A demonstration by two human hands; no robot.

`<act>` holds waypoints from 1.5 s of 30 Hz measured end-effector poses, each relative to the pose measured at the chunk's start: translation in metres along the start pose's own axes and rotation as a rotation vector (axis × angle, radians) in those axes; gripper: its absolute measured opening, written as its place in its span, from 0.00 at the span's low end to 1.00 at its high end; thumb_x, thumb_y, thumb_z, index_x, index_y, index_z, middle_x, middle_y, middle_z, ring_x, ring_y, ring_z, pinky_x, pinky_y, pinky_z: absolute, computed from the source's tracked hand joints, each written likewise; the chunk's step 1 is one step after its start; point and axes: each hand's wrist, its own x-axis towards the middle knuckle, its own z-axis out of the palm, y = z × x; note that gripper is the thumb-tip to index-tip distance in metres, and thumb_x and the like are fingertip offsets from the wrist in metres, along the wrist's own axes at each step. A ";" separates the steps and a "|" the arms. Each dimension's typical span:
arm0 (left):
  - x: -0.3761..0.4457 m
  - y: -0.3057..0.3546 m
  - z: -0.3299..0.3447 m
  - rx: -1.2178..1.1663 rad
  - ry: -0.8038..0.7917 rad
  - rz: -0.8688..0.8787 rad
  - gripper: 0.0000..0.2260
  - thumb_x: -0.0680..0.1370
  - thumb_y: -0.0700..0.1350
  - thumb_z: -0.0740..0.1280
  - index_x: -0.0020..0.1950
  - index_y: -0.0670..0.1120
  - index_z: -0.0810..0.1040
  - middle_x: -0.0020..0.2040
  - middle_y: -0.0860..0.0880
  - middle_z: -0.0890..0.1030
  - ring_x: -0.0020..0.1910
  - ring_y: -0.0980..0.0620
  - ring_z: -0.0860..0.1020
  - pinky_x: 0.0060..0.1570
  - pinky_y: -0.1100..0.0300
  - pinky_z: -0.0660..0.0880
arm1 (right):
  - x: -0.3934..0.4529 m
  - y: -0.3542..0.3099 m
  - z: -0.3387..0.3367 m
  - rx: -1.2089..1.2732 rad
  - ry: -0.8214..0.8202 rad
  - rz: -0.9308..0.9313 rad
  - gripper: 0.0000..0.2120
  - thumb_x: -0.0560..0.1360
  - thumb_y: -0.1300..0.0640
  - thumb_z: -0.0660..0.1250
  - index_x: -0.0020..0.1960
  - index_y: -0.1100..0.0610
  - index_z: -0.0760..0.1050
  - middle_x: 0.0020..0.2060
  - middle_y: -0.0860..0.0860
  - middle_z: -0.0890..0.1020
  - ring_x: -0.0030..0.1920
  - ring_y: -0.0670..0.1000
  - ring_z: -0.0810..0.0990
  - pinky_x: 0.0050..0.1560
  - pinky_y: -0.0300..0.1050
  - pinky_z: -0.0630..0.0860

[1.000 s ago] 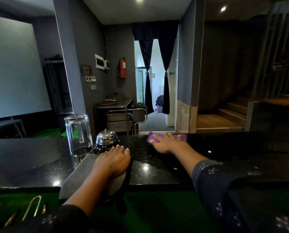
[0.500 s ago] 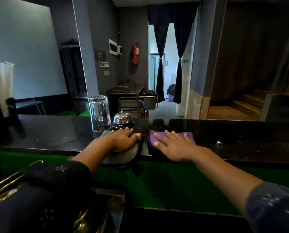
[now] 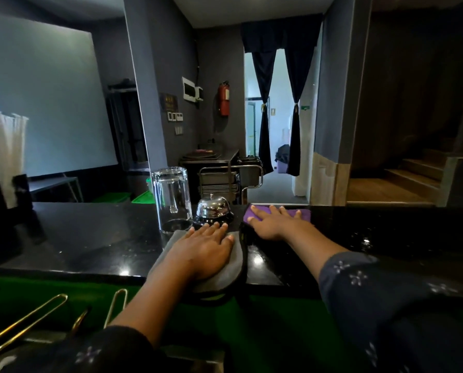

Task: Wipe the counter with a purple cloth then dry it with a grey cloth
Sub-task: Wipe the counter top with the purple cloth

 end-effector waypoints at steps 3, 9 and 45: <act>0.000 -0.001 0.003 -0.023 0.033 -0.002 0.25 0.81 0.58 0.42 0.78 0.53 0.48 0.79 0.53 0.49 0.77 0.55 0.46 0.74 0.54 0.42 | 0.021 0.002 -0.004 0.013 0.004 0.012 0.27 0.80 0.36 0.42 0.77 0.38 0.41 0.78 0.55 0.42 0.77 0.60 0.40 0.70 0.69 0.36; 0.005 -0.007 -0.003 -0.042 0.026 -0.007 0.25 0.81 0.58 0.41 0.78 0.53 0.48 0.78 0.53 0.48 0.77 0.54 0.47 0.74 0.52 0.42 | -0.002 -0.005 -0.005 0.007 -0.009 -0.032 0.26 0.80 0.36 0.42 0.77 0.37 0.44 0.78 0.54 0.41 0.77 0.59 0.39 0.70 0.69 0.35; -0.031 0.003 0.006 -0.019 0.132 -0.073 0.25 0.75 0.70 0.41 0.73 0.70 0.46 0.79 0.49 0.46 0.77 0.47 0.44 0.73 0.46 0.42 | 0.025 0.009 -0.007 -0.003 0.013 0.043 0.26 0.80 0.37 0.41 0.77 0.38 0.43 0.78 0.55 0.41 0.77 0.59 0.40 0.70 0.70 0.36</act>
